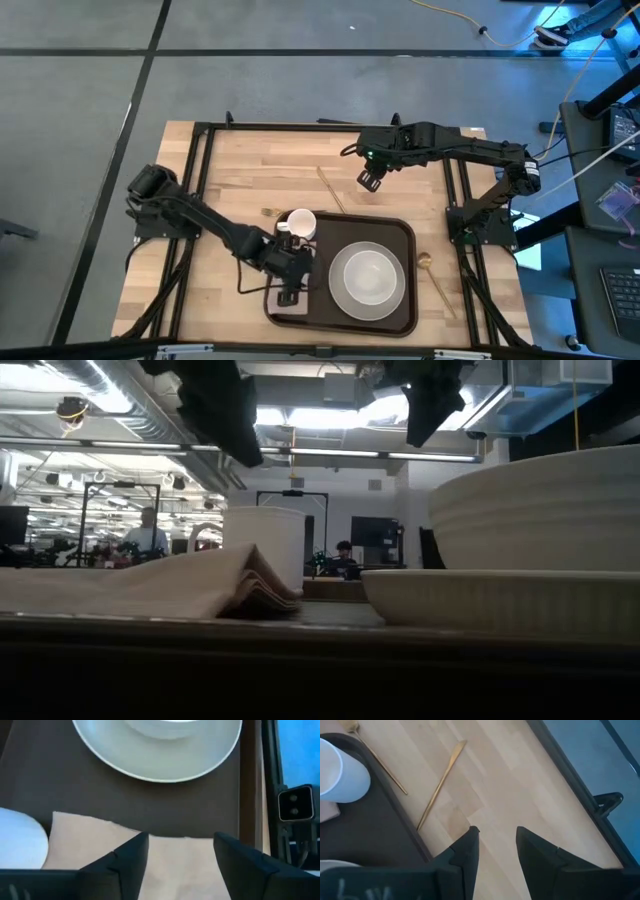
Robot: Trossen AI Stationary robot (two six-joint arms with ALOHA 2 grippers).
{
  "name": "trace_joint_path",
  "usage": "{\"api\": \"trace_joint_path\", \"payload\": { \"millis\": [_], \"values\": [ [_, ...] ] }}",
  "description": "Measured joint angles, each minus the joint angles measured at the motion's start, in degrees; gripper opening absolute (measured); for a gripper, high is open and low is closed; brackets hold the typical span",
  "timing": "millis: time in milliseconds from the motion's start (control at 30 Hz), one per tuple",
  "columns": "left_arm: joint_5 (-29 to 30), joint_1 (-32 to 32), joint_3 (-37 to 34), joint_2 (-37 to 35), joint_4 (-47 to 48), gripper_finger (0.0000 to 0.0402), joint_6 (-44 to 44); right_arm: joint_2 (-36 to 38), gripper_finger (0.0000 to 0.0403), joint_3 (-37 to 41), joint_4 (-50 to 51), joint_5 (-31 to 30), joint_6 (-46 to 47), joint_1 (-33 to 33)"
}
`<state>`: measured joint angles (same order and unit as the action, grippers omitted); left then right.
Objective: Set up tray
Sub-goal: Put the brown napkin on the black serving tray to the bottom of the white mug
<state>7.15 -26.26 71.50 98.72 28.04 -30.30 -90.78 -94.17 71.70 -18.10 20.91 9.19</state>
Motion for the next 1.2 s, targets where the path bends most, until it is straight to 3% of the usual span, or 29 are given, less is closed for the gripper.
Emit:
{"api": "trace_joint_path", "payload": {
  "millis": [133,300,367,633,867,1200],
  "values": [
    [-0.2,-2.0,0.0,0.9,-0.3,0.0159,2.4,0.0,0.0132,0.0,0.0,0.2,0.0,0.0],
    [0.1,-4.4,0.0,1.7,-1.3,0.0037,3.4,0.0,0.0132,0.0,0.0,0.2,0.0,0.0],
    [2.0,-4.6,0.0,2.5,-1.5,0.0012,0.5,0.0,0.0132,0.0,0.0,0.2,0.0,0.0],
    [1.8,-6.7,0.0,9.0,-1.6,0.0002,-3.3,0.0,0.0132,0.0,-0.3,0.2,1.3,0.0],
    [5.8,-7.6,0.0,12.5,3.1,0.0002,-8.4,0.0,0.0132,0.0,-0.3,0.2,1.8,0.0],
    [-5.3,-7.4,0.0,13.8,-7.1,0.0002,0.4,0.0,0.0132,0.0,-0.5,0.2,2.7,0.0]
  ]
}}
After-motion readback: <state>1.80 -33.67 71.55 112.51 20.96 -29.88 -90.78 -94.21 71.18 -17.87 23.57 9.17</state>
